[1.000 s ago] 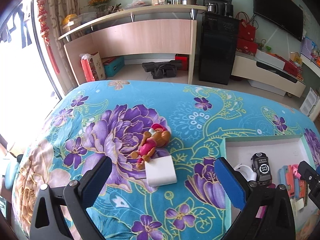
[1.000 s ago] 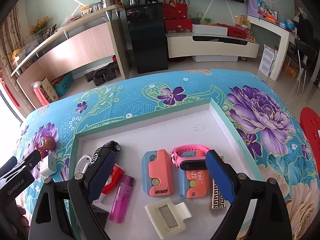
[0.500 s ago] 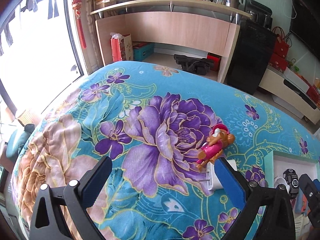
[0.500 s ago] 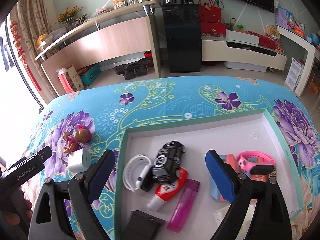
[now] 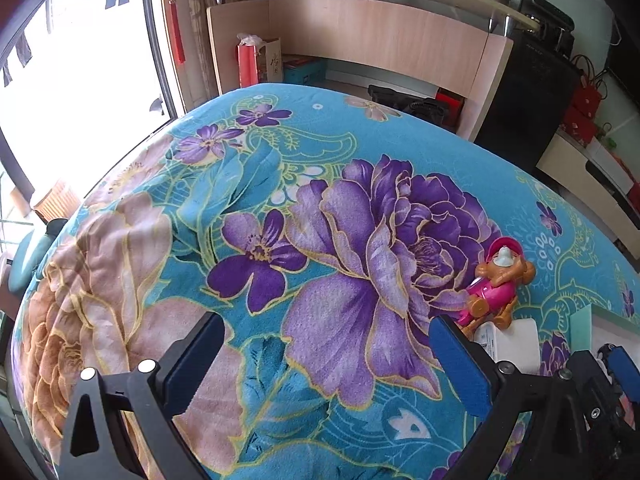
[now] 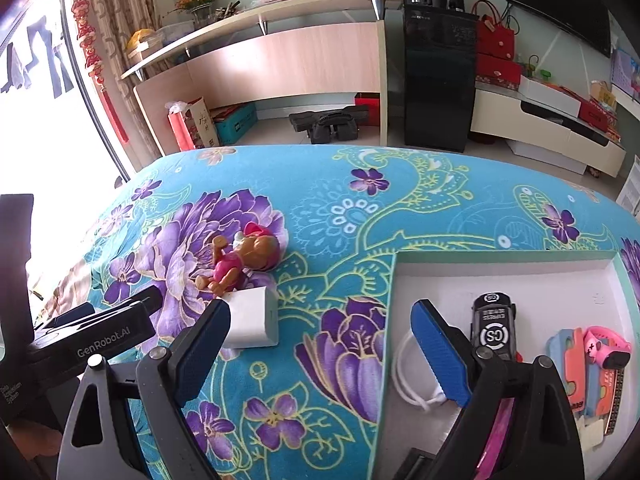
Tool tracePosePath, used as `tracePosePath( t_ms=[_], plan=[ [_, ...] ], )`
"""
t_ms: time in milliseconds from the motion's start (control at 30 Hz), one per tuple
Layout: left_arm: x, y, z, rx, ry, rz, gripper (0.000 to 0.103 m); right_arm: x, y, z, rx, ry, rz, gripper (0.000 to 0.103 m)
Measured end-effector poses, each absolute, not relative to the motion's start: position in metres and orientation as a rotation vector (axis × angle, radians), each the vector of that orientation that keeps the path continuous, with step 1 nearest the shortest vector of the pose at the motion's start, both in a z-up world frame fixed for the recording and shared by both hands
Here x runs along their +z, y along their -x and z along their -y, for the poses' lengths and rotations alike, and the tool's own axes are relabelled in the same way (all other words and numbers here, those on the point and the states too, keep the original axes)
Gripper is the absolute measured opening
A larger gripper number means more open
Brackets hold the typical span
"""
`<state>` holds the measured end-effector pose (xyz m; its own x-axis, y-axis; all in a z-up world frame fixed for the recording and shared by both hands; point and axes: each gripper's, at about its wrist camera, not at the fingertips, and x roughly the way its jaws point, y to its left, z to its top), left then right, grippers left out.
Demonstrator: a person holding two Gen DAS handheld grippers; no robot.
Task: Organize rigid objects
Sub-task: 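Move both open tools back from the tray toward the white charger and toy figure, then grasp the white charger block with the right tool while the left tool moves to the pink toy figure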
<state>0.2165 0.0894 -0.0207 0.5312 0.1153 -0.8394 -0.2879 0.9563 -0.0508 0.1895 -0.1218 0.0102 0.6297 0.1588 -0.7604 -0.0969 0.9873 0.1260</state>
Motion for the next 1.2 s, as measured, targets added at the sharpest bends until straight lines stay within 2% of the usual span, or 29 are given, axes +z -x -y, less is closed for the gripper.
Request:
tracePosePath(
  t_ms=[533,1000,1133,1200],
  plan=[
    [-0.038,-0.223,-0.124,0.31,0.218,-1.033,0.103,-0.026,-0.206,0.074,0.209,0.026,-0.934,0.092],
    [-0.041,-0.224,-0.118,0.294,0.192,-1.059,0.103,-0.043,-0.209,0.062,0.2,0.064,-0.958,0.09],
    [-0.04,-0.225,-0.115,0.284,0.187,-1.058,0.103,-0.041,-0.209,0.064,0.205,0.052,-0.95,0.086],
    [-0.04,-0.225,-0.113,0.277,0.186,-1.057,0.103,-0.04,-0.209,0.064,0.214,0.047,-0.948,0.074]
  ],
)
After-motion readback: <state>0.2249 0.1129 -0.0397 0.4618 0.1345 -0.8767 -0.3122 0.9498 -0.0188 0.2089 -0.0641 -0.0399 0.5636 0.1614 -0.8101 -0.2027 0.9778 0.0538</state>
